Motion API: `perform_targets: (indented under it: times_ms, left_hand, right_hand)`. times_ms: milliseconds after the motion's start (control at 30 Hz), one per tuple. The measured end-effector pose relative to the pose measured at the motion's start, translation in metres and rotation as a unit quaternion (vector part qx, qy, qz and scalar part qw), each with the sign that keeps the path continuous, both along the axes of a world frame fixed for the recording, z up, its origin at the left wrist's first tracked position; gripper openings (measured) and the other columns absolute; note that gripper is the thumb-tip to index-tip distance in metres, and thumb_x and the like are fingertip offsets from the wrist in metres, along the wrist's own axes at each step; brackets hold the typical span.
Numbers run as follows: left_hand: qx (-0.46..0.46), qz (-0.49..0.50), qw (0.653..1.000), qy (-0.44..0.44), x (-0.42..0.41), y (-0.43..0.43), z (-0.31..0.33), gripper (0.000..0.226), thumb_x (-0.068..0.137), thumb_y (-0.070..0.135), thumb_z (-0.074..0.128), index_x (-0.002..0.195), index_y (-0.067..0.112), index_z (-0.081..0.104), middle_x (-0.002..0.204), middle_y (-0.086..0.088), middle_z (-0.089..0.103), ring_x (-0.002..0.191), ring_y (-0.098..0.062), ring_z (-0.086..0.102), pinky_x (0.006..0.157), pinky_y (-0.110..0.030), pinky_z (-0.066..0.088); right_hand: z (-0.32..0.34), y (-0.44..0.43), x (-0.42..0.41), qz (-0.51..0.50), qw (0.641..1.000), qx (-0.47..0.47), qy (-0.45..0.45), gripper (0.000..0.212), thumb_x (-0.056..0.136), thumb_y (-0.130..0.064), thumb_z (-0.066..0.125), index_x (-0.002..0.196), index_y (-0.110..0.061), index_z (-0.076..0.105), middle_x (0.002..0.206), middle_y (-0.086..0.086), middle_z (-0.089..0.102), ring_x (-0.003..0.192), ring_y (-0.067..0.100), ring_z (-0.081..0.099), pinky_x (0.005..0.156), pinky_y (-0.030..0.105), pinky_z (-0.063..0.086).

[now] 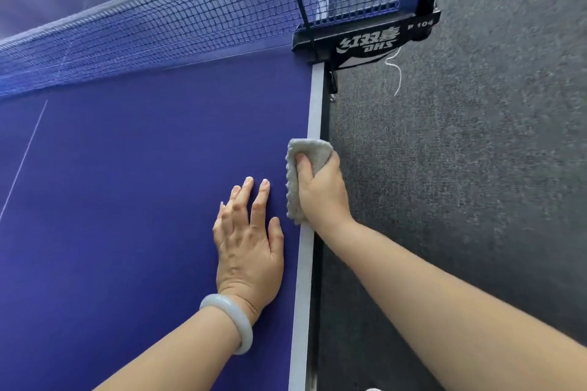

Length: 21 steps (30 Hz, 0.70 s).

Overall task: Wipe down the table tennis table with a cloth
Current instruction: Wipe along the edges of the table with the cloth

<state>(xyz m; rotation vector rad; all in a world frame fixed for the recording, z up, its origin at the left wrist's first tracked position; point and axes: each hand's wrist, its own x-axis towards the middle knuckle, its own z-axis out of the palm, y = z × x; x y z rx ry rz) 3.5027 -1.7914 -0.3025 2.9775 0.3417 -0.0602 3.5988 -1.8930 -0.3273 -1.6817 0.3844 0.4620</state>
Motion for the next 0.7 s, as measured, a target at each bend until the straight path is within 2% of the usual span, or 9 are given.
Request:
perform_targets:
  times_ms: [67, 100, 167, 200, 300, 367, 433, 567, 700]
  left_hand:
    - [-0.007, 0.003, 1.000, -0.004, 0.000, -0.001, 0.001, 0.061, 0.094, 0.042, 0.018, 0.153, 0.028, 0.026, 0.160, 0.006, 0.017, 0.147, -0.016, 0.011, 0.121, -0.042, 0.009]
    - [-0.009, 0.002, 1.000, -0.004, -0.001, 0.000, 0.000, 0.061, 0.094, 0.042, 0.018, 0.153, 0.028, 0.026, 0.160, 0.006, 0.017, 0.147, -0.016, 0.011, 0.121, -0.043, 0.009]
    - [-0.012, -0.001, 1.000, -0.005, 0.000, 0.001, -0.001, 0.061, 0.094, 0.042, 0.018, 0.153, 0.029, 0.026, 0.160, 0.006, 0.017, 0.148, -0.016, 0.012, 0.122, -0.042, 0.009]
    - [-0.012, -0.002, 1.000, -0.009, 0.000, 0.002, -0.002, 0.060, 0.094, 0.042, 0.018, 0.153, 0.029, 0.026, 0.160, 0.006, 0.017, 0.148, -0.016, 0.011, 0.122, -0.042, 0.008]
    - [-0.009, -0.001, 1.000, -0.015, -0.001, 0.001, 0.000, 0.060, 0.095, 0.042, 0.019, 0.152, 0.029, 0.027, 0.160, 0.005, 0.019, 0.148, -0.016, 0.012, 0.122, -0.041, 0.008]
    - [-0.008, -0.003, 1.000, -0.012, -0.002, 0.002, -0.001, 0.059, 0.096, 0.042, 0.021, 0.153, 0.028, 0.028, 0.160, 0.004, 0.019, 0.148, -0.018, 0.014, 0.122, -0.041, 0.009]
    - [-0.006, -0.005, 1.000, -0.010, -0.001, 0.003, -0.002, 0.055, 0.099, 0.038, 0.027, 0.153, 0.027, 0.028, 0.160, 0.003, 0.020, 0.147, -0.019, 0.016, 0.121, -0.042, 0.010]
    - [-0.011, -0.006, 1.000, -0.015, -0.001, 0.003, -0.004, 0.052, 0.103, 0.029, 0.039, 0.153, 0.027, 0.028, 0.161, 0.002, 0.019, 0.148, -0.021, 0.016, 0.120, -0.043, 0.010]
    - [-0.033, -0.006, 0.999, -0.040, -0.003, 0.004, -0.004, 0.050, 0.103, 0.027, 0.041, 0.152, 0.024, 0.033, 0.161, 0.000, 0.023, 0.148, -0.022, 0.017, 0.120, -0.043, 0.010]
  right_hand:
    - [0.001, 0.000, 0.058, -0.004, 0.998, 0.039, 0.038, 0.052, 0.101, -0.047, 0.047, 0.125, -0.001, 0.053, 0.118, 0.019, 0.066, 0.107, 0.029, 0.067, 0.092, 0.039, 0.053]
    - [0.005, -0.001, 0.087, -0.012, 0.997, 0.062, 0.054, 0.049, 0.102, -0.046, 0.045, 0.112, 0.000, 0.058, 0.104, 0.017, 0.069, 0.089, 0.022, 0.073, 0.077, 0.029, 0.058]
    - [0.017, -0.002, 0.129, -0.020, 0.996, 0.051, 0.065, 0.051, 0.103, -0.051, 0.039, 0.102, -0.003, 0.057, 0.084, 0.007, 0.066, 0.062, 0.014, 0.068, 0.048, 0.019, 0.050]
    - [0.019, -0.001, 0.137, -0.019, 0.997, 0.032, 0.062, 0.054, 0.102, -0.055, 0.037, 0.106, -0.005, 0.057, 0.083, 0.004, 0.064, 0.062, 0.015, 0.066, 0.046, 0.020, 0.046]
    - [0.009, 0.001, 0.111, -0.023, 0.999, 0.015, 0.046, 0.054, 0.100, -0.058, 0.041, 0.104, -0.009, 0.065, 0.083, 0.001, 0.067, 0.069, 0.017, 0.065, 0.057, 0.026, 0.049]
    - [-0.004, 0.002, 0.069, -0.029, 0.998, 0.041, 0.043, 0.056, 0.097, -0.058, 0.046, 0.118, -0.008, 0.060, 0.106, 0.012, 0.070, 0.093, 0.028, 0.069, 0.081, 0.037, 0.056]
    - [-0.008, 0.001, 0.015, -0.025, 0.997, 0.059, 0.043, 0.065, 0.096, -0.058, 0.048, 0.134, -0.006, 0.048, 0.124, 0.019, 0.062, 0.112, 0.036, 0.063, 0.097, 0.048, 0.050]
    - [-0.001, -0.004, -0.090, -0.019, 0.996, 0.084, 0.010, 0.055, 0.097, -0.054, 0.046, 0.135, -0.013, 0.047, 0.123, 0.013, 0.059, 0.114, 0.030, 0.059, 0.099, 0.049, 0.048]
    - [-0.003, -0.001, -0.111, -0.031, 0.997, 0.075, 0.017, 0.053, 0.098, -0.052, 0.044, 0.134, -0.014, 0.048, 0.121, 0.013, 0.059, 0.113, 0.030, 0.059, 0.099, 0.048, 0.048]
